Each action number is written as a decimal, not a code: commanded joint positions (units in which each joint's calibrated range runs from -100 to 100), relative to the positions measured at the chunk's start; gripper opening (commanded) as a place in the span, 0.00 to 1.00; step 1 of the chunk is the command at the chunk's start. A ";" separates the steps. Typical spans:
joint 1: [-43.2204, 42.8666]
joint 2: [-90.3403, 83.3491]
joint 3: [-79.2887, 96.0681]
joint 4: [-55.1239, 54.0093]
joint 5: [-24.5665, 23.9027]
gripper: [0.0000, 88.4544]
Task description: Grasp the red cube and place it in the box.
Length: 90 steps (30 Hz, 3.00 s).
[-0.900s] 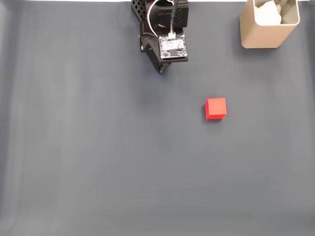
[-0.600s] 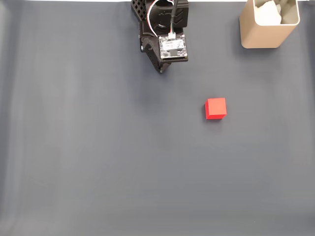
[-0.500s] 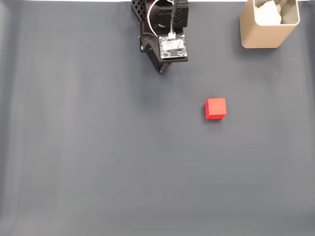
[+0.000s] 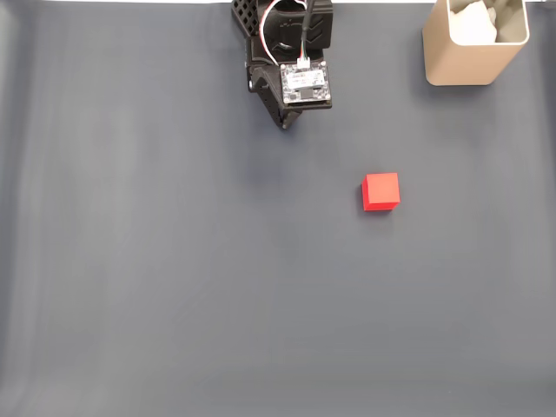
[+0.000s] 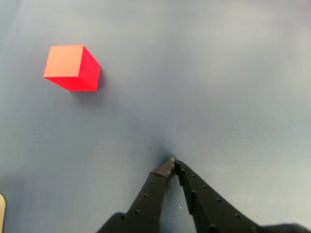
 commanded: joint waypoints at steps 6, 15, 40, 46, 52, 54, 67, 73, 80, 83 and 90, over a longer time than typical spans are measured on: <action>-0.39 0.09 0.55 0.89 -0.24 0.01; -0.39 0.09 0.55 0.89 -0.24 0.01; -0.39 0.09 0.55 0.89 -0.24 0.01; -0.75 0.09 0.55 0.89 0.05 0.02; -0.60 0.09 0.55 0.89 -0.15 0.01; -0.60 0.09 0.55 0.89 -0.05 0.01; -0.67 0.09 0.55 0.89 -0.68 0.00; -0.75 0.00 0.55 -5.67 -2.20 0.00; -0.53 0.69 0.46 -16.75 -2.15 0.00; -0.96 7.44 -4.92 -22.91 -2.34 0.00; -2.95 17.48 -17.69 -23.56 -3.71 0.00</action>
